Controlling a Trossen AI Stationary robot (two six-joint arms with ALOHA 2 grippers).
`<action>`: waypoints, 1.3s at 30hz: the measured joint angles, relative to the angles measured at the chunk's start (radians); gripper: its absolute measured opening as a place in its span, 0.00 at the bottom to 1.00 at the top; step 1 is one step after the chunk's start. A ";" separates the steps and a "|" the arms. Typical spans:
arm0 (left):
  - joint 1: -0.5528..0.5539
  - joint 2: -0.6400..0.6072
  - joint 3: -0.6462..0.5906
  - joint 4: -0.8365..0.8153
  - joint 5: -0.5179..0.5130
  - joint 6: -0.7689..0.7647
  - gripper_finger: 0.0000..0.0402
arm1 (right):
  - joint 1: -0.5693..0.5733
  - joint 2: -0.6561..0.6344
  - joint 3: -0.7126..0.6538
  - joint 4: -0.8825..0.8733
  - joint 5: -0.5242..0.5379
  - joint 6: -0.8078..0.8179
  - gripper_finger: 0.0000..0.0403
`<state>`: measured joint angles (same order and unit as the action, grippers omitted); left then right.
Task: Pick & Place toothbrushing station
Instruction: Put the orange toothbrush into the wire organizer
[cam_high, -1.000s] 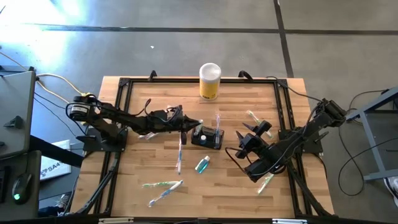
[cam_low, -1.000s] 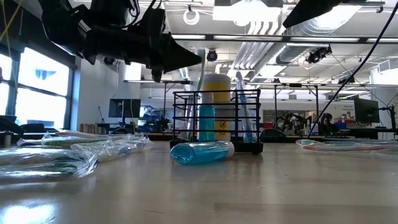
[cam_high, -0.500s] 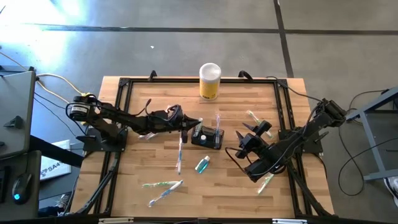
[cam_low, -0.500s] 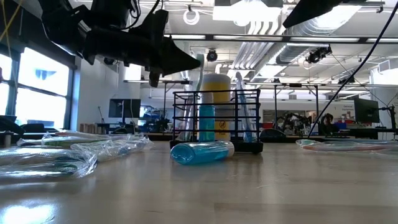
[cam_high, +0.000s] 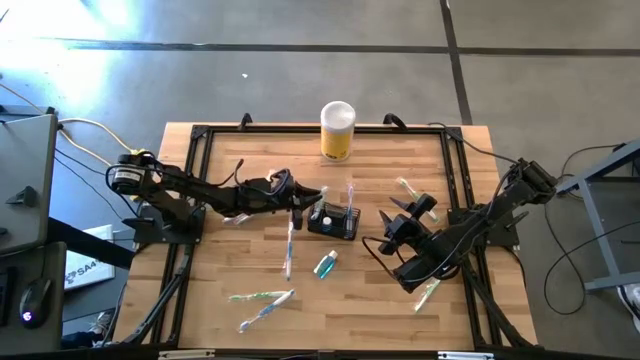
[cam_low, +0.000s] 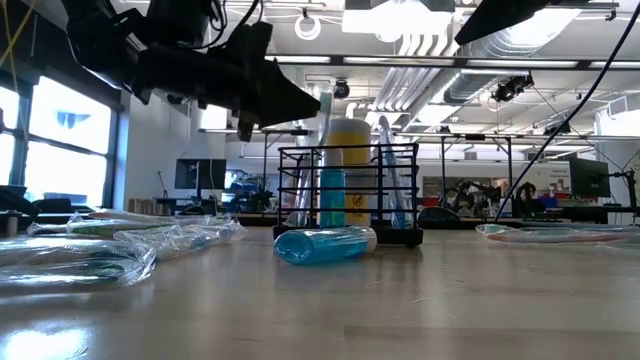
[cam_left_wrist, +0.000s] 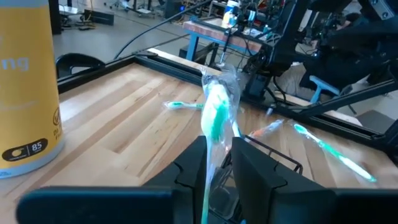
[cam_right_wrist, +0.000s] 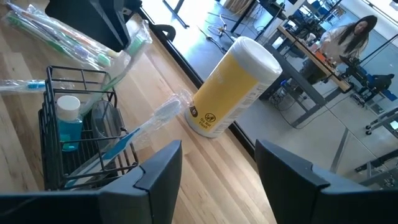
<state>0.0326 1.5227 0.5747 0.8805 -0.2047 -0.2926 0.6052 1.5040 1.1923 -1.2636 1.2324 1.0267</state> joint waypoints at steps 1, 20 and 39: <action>0.000 0.000 0.000 0.005 0.000 0.000 0.19 | 0.000 0.000 0.000 0.000 0.000 0.000 0.49; -0.001 -0.059 0.000 0.059 0.072 0.063 0.19 | 0.000 0.000 0.000 -0.001 -0.005 -0.002 0.49; 0.000 -0.500 0.084 -0.974 0.163 0.163 0.19 | -0.020 0.000 -0.056 0.042 0.016 -0.004 0.49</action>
<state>0.0322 1.0228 0.6590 -0.0938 -0.0420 -0.1292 0.5851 1.5036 1.1363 -1.2218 1.2483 1.0230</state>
